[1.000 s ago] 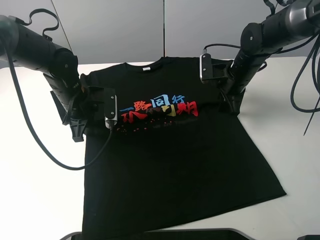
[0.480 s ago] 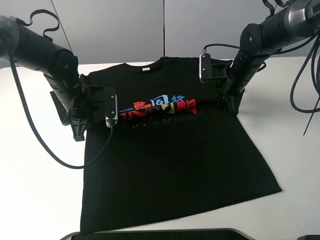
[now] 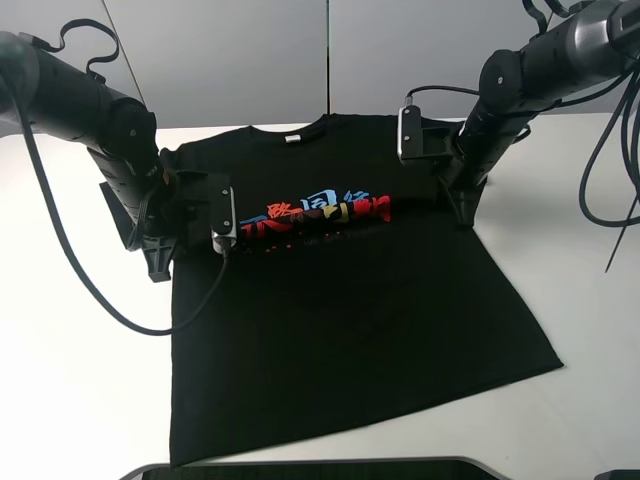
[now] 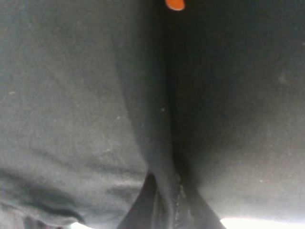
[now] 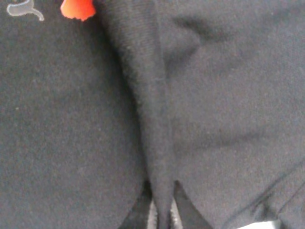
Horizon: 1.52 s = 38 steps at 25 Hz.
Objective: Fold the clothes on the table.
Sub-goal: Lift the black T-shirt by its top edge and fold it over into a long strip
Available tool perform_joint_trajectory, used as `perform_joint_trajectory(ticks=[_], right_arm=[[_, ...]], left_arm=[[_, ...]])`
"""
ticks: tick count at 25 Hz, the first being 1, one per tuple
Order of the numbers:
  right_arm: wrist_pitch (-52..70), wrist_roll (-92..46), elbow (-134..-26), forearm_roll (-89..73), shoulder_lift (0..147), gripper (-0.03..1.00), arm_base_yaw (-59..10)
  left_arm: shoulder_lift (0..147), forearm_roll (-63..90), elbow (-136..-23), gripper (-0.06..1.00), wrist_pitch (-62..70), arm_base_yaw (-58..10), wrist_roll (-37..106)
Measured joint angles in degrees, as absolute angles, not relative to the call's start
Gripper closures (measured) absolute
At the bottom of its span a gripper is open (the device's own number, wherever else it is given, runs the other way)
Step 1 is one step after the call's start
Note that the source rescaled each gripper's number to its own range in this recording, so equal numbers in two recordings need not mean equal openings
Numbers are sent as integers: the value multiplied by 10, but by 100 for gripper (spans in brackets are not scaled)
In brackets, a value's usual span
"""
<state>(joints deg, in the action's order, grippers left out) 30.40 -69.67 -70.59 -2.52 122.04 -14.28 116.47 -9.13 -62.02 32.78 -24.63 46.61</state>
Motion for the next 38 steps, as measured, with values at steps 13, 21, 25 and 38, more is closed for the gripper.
perform_joint_trajectory(ticks=[13,21,25,38], right_arm=[[299,-681,-702,-52,1174,96,-143],[291,-683,-701,-125,1094,96,-143],[282,-683,-705,-126,1055,96,-143],[287,-683,-891,-112,1053,96,-143]], left_arm=[[1128,-158,-618,92,311,-246,364],[1006,-162,-618,92,299,-246,363],[985,-215,-621,92,274,-246,322],[1013,-432,-812,92,291,-246,73]])
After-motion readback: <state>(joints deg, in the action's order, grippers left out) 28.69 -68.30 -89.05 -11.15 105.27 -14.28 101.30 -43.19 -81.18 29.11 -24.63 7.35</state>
